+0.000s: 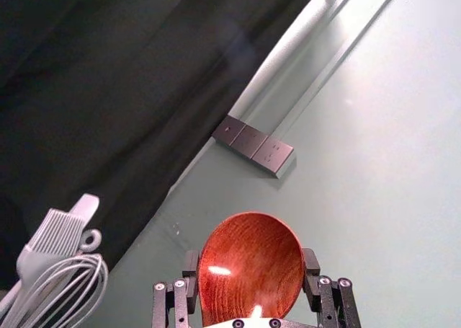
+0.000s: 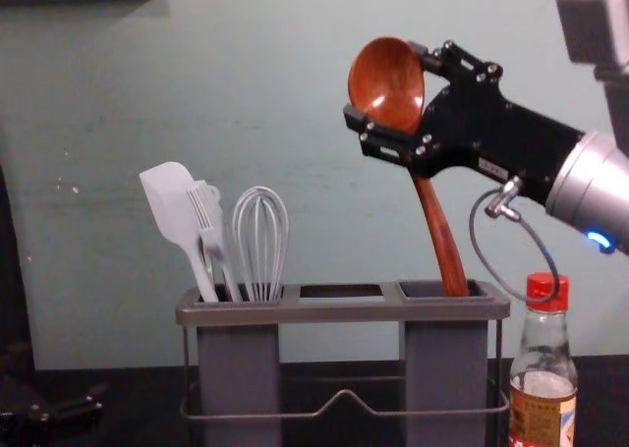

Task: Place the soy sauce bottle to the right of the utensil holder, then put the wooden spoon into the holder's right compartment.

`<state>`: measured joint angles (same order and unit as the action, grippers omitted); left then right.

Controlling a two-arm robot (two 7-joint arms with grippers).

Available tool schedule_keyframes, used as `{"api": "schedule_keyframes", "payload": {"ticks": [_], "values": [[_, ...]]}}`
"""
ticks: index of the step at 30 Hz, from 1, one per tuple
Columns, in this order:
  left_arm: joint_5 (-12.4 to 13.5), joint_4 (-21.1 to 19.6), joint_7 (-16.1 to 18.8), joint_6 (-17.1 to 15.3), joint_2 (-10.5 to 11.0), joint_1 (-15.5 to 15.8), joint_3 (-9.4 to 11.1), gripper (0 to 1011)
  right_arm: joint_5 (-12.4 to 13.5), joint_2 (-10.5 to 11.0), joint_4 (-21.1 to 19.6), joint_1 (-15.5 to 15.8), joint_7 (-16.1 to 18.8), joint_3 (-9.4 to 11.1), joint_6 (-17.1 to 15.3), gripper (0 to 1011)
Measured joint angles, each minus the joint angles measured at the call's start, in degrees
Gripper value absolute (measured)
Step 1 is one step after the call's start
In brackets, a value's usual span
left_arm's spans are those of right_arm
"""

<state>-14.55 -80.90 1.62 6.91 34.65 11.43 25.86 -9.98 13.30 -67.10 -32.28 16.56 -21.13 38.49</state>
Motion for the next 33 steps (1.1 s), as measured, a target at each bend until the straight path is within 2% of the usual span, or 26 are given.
{"api": "schedule_keyframes", "payload": {"ticks": [14,33], "values": [[0.0,0.0,0.0,0.0,0.0,0.0,0.0,1005,-3.0,-0.76,3.58,1.88,-2.13,0.3,2.45,854],[0.0,0.0,0.0,0.0,0.0,0.0,0.0,1005,-3.88,-0.89,4.97,4.28,-2.66,0.93,3.63,854]]}}
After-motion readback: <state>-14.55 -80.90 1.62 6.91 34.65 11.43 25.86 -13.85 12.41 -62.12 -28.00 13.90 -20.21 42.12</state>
